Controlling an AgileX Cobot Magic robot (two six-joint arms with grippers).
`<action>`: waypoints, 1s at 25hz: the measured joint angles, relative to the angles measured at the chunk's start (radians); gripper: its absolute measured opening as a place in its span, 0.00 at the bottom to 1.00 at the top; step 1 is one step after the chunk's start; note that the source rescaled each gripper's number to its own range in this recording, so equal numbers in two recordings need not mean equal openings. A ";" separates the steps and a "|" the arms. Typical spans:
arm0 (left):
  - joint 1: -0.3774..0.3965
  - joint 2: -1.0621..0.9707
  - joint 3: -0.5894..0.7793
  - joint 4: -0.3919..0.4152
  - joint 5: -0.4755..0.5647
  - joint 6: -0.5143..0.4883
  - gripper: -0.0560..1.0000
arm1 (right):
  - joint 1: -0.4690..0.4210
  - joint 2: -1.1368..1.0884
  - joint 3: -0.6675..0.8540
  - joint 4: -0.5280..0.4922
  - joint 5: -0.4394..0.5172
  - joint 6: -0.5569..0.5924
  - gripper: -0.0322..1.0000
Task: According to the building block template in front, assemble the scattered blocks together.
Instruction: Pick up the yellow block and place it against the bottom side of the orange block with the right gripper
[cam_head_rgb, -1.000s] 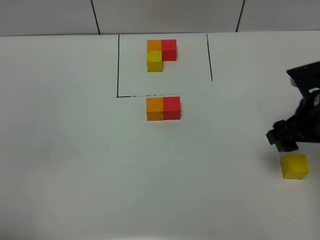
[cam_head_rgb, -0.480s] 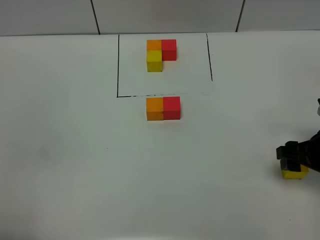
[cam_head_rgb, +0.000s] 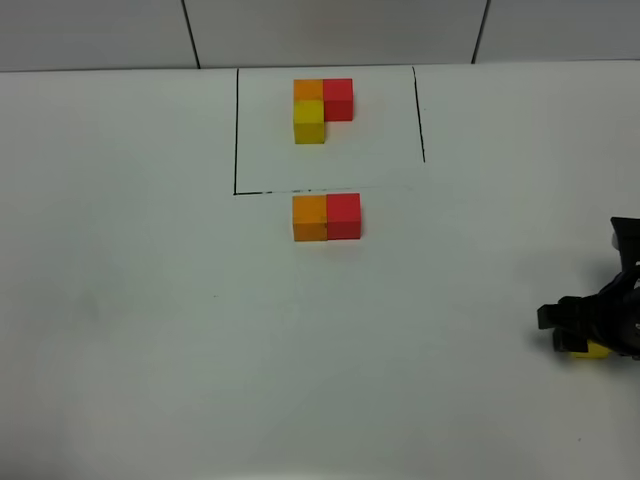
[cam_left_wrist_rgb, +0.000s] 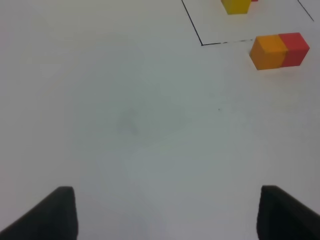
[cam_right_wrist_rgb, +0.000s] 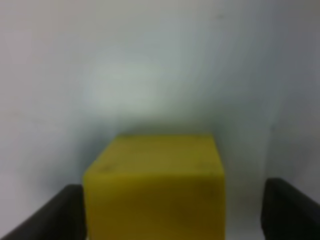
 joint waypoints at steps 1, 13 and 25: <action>0.000 0.000 0.000 0.000 0.000 0.000 0.65 | 0.000 0.001 0.000 0.000 -0.002 0.000 0.25; 0.000 0.000 0.000 0.000 0.000 0.001 0.65 | 0.366 -0.014 -0.138 -0.085 0.157 0.261 0.04; 0.000 0.000 0.000 0.003 0.000 0.002 0.65 | 0.739 0.333 -0.719 -0.330 0.421 0.780 0.04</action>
